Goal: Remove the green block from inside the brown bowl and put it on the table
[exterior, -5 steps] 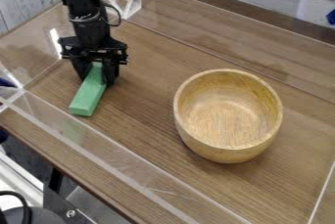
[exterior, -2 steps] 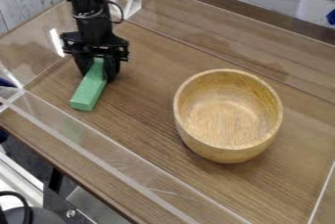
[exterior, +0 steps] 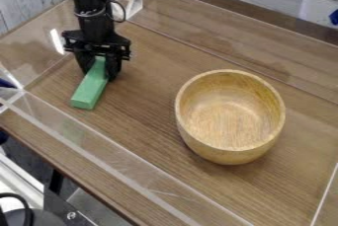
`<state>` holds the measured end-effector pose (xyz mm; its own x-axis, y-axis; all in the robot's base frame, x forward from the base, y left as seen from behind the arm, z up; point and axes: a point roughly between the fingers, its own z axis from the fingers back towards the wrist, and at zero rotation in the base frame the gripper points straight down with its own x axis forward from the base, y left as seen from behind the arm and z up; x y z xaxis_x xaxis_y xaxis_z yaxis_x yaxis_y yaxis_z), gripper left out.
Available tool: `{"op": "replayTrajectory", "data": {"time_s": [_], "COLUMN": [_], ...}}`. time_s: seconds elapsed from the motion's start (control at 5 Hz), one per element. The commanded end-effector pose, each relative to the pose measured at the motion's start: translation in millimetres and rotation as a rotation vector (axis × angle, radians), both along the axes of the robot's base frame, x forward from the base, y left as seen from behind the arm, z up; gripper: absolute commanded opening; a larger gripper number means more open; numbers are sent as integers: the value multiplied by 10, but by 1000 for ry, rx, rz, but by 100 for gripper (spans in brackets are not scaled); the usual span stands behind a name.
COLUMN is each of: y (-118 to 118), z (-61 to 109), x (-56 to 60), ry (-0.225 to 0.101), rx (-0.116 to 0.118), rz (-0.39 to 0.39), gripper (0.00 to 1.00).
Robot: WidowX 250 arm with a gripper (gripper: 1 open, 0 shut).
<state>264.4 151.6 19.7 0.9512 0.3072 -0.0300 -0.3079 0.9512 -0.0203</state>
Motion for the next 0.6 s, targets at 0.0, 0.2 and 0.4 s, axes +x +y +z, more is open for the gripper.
{"op": "replayTrajectory", "data": {"time_s": [0.0,0.2,0.4], "y": [-4,-7,-10], "z": [10,6,4], "x": [57,72,82], "ry": [-10,-7,-3], "rx": [12,15,17], "rz": [-18,-25,-33], "gripper": [0,0,0]}}
